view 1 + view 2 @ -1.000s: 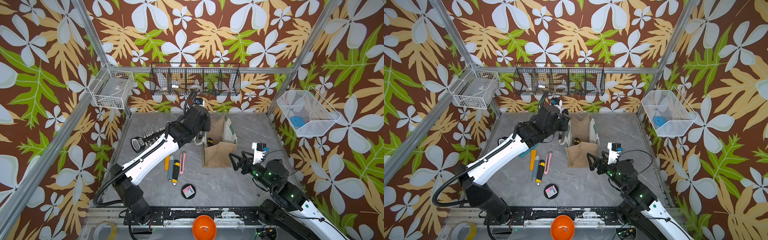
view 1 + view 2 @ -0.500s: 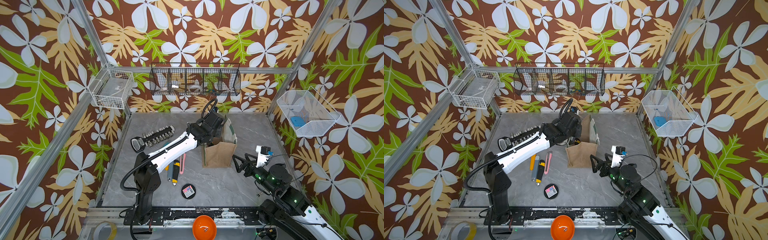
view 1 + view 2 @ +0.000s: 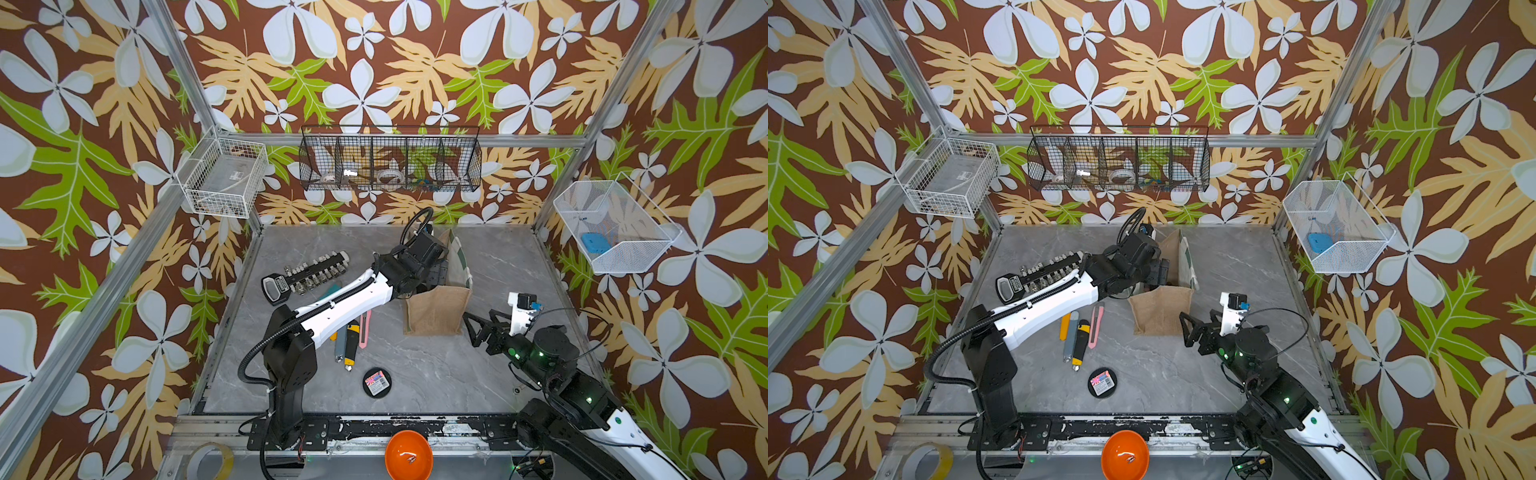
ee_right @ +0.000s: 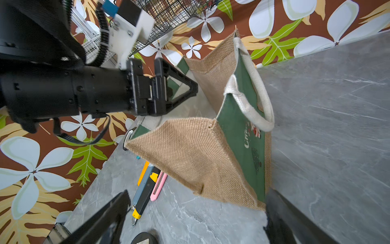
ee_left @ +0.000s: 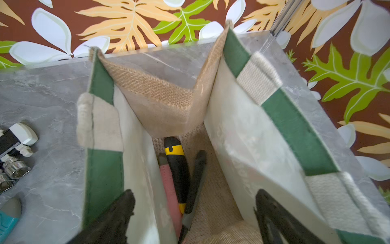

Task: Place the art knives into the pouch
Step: Place the utility knife in the pouch.

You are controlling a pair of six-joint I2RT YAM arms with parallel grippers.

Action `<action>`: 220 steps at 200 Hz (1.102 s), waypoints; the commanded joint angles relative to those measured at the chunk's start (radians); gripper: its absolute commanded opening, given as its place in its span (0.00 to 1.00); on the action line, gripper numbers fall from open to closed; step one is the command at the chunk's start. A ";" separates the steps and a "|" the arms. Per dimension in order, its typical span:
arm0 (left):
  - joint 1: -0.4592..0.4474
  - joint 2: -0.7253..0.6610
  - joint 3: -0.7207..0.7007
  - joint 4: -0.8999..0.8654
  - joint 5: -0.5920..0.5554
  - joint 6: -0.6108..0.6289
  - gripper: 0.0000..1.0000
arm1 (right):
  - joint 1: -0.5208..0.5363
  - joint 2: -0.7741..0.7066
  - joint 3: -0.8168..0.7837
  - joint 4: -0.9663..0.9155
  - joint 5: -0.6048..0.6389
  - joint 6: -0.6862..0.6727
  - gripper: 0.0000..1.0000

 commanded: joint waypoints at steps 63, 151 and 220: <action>0.062 -0.291 -0.181 0.042 -0.050 0.059 1.00 | 0.000 0.144 0.147 -0.056 0.025 -0.046 1.00; 0.439 -0.804 -0.901 0.307 0.500 -0.155 1.00 | 0.166 0.405 0.382 -0.053 0.069 -0.129 1.00; 0.634 -0.997 -1.182 0.378 0.682 -0.204 1.00 | 0.320 0.722 0.601 -0.053 0.070 -0.154 0.98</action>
